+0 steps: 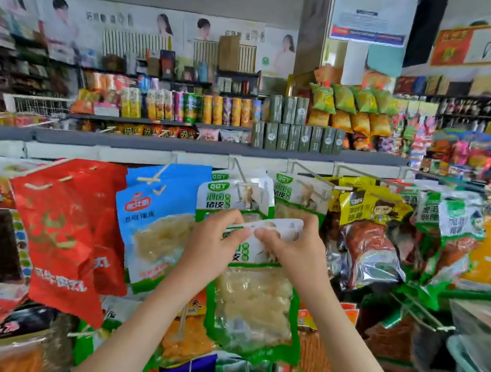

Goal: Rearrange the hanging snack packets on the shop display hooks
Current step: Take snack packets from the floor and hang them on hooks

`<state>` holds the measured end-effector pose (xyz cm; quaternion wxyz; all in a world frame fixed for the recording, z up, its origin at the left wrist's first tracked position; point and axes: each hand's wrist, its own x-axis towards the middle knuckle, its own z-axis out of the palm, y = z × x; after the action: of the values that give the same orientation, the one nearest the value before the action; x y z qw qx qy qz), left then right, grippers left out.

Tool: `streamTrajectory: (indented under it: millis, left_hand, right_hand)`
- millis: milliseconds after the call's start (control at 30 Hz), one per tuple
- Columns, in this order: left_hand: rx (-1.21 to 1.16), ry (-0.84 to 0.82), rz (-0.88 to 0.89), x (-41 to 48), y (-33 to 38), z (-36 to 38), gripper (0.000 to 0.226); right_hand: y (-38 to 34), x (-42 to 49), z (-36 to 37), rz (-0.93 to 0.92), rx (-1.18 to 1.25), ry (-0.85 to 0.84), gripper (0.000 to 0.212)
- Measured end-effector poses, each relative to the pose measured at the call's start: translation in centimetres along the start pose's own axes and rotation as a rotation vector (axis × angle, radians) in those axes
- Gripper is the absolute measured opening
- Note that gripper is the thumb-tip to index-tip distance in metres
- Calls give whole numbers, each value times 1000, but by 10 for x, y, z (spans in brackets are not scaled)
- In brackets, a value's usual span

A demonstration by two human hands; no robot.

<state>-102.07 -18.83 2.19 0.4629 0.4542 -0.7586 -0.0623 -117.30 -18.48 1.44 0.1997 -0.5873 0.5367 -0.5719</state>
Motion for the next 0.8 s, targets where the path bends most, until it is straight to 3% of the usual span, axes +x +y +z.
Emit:
streamTrajectory:
  millis: [133, 300, 533, 800]
  left_hand:
    - [-79, -26, -38, 10, -7, 10, 20]
    - [-165, -14, -89, 18, -9, 7, 20]
    - [-139, 61, -155, 22, -14, -10, 17]
    - [-88, 138, -63, 29, -3, -25, 18]
  right_hand:
    - [5, 9, -2, -58, -54, 54, 42]
    - [-1, 15, -4, -73, -19, 120, 53]
    - [-7, 16, 12, -115, 47, 82, 36]
    - [-17, 21, 9, -140, 201, 74, 34]
